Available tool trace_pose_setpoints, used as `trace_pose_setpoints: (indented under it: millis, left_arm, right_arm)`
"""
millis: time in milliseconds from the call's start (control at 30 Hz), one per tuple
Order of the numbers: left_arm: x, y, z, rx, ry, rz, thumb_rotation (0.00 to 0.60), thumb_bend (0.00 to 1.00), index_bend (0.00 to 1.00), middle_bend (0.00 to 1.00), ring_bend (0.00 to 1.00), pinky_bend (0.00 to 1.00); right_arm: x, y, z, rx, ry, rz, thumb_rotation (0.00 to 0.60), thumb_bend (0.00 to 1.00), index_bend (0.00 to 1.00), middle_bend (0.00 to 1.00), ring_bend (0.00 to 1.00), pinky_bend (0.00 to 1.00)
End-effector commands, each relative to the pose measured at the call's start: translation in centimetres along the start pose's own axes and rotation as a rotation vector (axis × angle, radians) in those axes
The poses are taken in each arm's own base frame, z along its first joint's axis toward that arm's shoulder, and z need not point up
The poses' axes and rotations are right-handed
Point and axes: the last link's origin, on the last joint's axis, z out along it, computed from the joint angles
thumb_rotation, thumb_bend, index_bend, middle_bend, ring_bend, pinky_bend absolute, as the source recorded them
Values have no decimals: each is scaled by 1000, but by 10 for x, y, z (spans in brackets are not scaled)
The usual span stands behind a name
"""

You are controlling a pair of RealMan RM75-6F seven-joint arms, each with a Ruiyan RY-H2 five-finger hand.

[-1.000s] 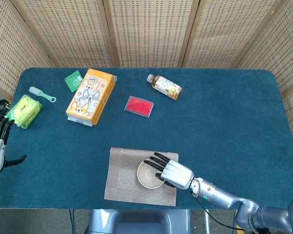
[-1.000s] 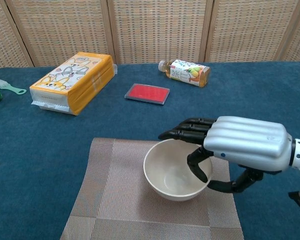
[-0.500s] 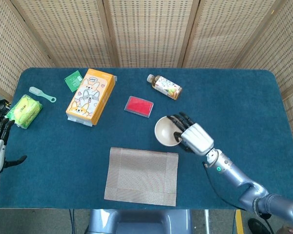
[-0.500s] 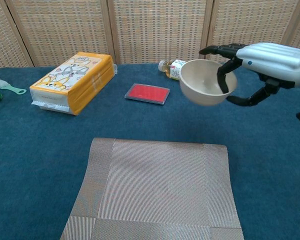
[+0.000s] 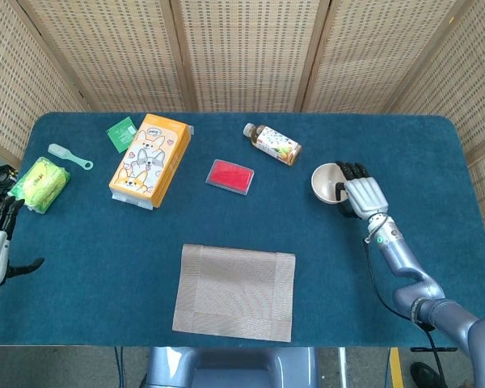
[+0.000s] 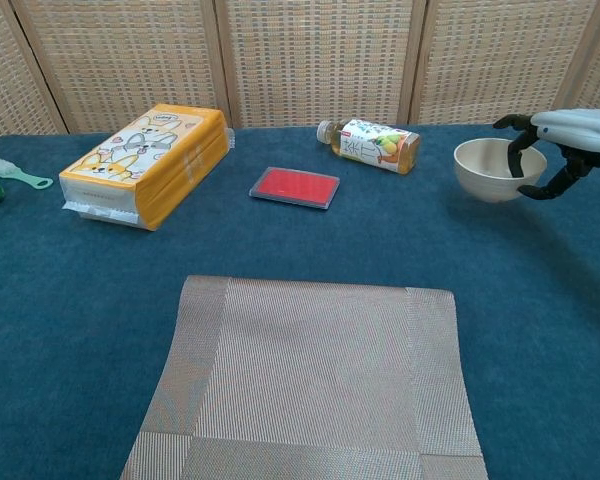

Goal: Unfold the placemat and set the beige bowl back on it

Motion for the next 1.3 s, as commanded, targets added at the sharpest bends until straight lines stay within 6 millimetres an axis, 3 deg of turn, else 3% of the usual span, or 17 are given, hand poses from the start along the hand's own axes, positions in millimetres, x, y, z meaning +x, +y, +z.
trace_pose_setpoints:
  millis: [33, 67, 133, 200, 233, 333, 533, 667, 800, 1000, 1133, 1300]
  left_arm:
    - [-1, 0, 0, -2, -3, 0, 600, 0, 0, 0, 0, 0]
    - [-1, 0, 0, -3, -3, 1, 600, 0, 0, 0, 0, 0]
    - [-1, 1, -1, -4, -3, 2, 600, 0, 0, 0, 0, 0]
    - [-1, 1, -2, -6, -2, 1, 600, 0, 0, 0, 0, 0]
    - [0, 1, -2, -9, 0, 0, 600, 0, 0, 0, 0, 0]
    - [1, 1, -3, -24, 7, -5, 600, 0, 0, 0, 0, 0]
    - [-3, 15, -3, -203, 28, -1, 600, 0, 0, 0, 0, 0]
    - [-17, 27, 0, -373, 0, 31, 600, 0, 0, 0, 0, 0]
    - [-40, 48, 3, -611, -92, 30, 600, 0, 31, 0, 0, 0]
    - [-73, 68, 2, -822, -196, 0, 600, 0, 246, 0, 0, 0]
    - [-101, 84, -1, -941, -284, 54, 600, 1, 325, 0, 0, 0]
    - [-122, 103, -5, -1046, -294, 123, 600, 33, 359, 0, 0, 0]
  right_arm:
    - [-8, 3, 2, -25, -30, 15, 600, 599, 629, 0, 0, 0]
    - [-9, 5, 2, -29, -44, 14, 600, 569, 548, 0, 0, 0]
    - [-9, 7, 1, -31, -54, 14, 600, 379, 205, 0, 0, 0]
    - [-3, 9, -3, -27, -41, 17, 600, 213, 31, 0, 0, 0]
    - [2, 10, -7, -19, -13, 23, 600, 154, 2, 0, 0, 0]
    - [17, 13, -25, 5, 54, 38, 600, 82, 0, 0, 0, 0]
    - [47, 24, -99, 25, 178, 61, 600, 67, 0, 0, 0, 0]
    - [54, 26, -136, 16, 210, 72, 600, 66, 0, 0, 0, 0]
    - [48, 26, -173, 2, 240, 80, 600, 63, 0, 0, 0, 0]
    - [33, 21, -201, -49, 279, 124, 600, 62, 0, 0, 0, 0]
    - [28, 16, -214, -94, 305, 103, 600, 62, 0, 0, 0, 0]
    - [26, 14, -221, -121, 328, 92, 600, 62, 0, 0, 0, 0]
